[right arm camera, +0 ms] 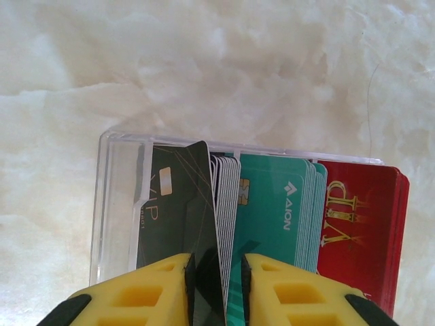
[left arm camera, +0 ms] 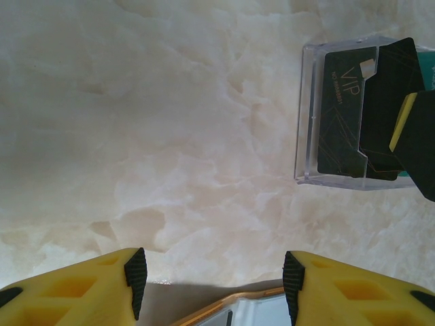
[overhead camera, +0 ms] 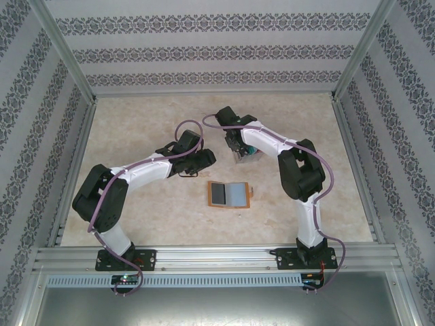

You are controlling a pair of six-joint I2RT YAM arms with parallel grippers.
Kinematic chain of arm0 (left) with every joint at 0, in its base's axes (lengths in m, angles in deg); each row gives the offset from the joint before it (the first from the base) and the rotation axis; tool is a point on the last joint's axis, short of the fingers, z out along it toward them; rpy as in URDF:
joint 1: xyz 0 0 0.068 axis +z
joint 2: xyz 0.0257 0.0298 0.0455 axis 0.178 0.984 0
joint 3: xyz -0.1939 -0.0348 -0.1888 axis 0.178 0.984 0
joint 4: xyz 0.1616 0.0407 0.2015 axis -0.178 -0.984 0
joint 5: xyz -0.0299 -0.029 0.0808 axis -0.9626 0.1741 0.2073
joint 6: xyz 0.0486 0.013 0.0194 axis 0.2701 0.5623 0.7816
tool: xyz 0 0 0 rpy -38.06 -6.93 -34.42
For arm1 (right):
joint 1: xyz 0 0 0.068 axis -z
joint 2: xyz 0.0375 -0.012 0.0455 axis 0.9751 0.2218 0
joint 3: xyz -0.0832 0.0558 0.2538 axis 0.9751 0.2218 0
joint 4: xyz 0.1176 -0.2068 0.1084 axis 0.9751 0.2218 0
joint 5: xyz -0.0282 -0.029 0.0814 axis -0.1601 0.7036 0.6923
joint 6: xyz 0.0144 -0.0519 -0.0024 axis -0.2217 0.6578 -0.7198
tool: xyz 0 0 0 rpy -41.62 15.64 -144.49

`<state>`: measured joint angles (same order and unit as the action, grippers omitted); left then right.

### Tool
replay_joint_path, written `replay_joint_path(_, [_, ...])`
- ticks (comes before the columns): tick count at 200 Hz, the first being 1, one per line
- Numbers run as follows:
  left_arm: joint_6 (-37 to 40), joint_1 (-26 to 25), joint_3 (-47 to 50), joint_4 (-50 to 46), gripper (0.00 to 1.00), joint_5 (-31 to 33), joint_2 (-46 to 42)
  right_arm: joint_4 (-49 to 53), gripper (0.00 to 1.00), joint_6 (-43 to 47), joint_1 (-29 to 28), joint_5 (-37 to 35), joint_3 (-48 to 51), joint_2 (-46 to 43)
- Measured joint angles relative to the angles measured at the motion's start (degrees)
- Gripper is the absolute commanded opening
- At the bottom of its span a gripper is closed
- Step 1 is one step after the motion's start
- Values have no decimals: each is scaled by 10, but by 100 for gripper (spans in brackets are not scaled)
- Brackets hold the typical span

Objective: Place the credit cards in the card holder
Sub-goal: Pick up the credit card from the storage box.

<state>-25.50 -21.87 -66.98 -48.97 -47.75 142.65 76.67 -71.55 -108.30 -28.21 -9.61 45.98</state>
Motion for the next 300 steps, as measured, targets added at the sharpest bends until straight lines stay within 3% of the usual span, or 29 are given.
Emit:
replay_joint_path(9, [0,0,0,0,58,0,0,0,23,0,2,2,0,0])
replay_joint_path(23, [-2,0,2,2,58,0,0,0,13,2,3,7,0,0])
replay_joint_path(55, [-2,0,5,2,58,0,0,-2,12,-1,4,15,0,-2])
replay_joint_path(108, [-2,0,7,2,58,0,-8,-2,1,-2,6,26,2,-26])
replay_joint_path(168, [-2,0,7,3,58,-5,-17,-6,0,-26,8,80,48,-113])
replay_joint_path(205, [-13,0,22,30,59,-28,-40,-54,0,-90,28,176,137,-227])
replay_joint_path(250, [-42,4,52,128,59,-87,-69,-200,0,-271,113,388,292,-392])
replay_joint_path(300, [-78,7,45,218,56,-159,-64,-323,0,-469,137,527,407,-429])
